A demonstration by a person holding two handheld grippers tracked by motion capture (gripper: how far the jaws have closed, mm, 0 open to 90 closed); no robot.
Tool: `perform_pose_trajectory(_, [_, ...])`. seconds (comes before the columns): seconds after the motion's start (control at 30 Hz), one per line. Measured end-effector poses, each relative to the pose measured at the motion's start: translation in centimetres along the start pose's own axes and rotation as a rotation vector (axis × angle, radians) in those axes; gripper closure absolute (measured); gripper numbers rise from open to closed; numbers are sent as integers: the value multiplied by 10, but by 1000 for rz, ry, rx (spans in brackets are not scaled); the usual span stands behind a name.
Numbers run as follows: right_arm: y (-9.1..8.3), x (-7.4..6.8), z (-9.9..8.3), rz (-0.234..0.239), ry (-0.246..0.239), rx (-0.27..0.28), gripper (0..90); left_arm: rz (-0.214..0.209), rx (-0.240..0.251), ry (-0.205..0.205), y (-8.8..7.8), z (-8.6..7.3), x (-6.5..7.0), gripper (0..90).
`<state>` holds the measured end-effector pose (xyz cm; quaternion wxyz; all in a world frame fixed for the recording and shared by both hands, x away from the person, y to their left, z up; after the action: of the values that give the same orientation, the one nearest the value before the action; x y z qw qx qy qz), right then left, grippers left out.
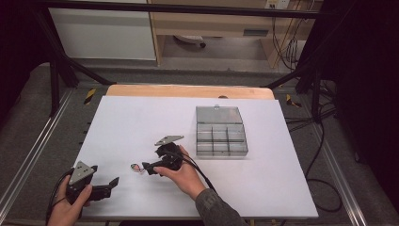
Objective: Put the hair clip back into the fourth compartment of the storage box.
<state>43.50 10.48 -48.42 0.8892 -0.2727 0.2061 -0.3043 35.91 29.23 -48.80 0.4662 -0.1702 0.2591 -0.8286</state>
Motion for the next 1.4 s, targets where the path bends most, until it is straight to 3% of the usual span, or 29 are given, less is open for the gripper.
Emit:
perform_pose_trajectory(0.3, [11, -4, 10, 0, 20, 19, 217, 2, -10, 4, 0, -1, 0, 64])
perform_pose_trajectory(0.73, [19, -11, 12, 23, 13, 41, 493, 3, -17, 3, 0, -2, -1, 64])
perform_pose_trajectory(1.1, [33, -23, 4, 55, -9, -9, 631, 1, -15, 4, 0, -2, 0, 65])
perform_pose_trajectory(1.4, [44, -32, -3, 55, -54, -53, 664, 2, -16, 3, 0, -2, -1, 65])
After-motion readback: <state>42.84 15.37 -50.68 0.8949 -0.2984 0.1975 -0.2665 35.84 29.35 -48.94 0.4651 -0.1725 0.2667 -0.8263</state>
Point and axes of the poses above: each handheld gripper's, and its own axes: y roughly forward along the jaws, z roughly out of its top, x roughly to its right, the point moved 8 cm from there along y, roughly forward along the jaws, and after that the axes turned 4 degrees about -z, right-handed, at the moved point
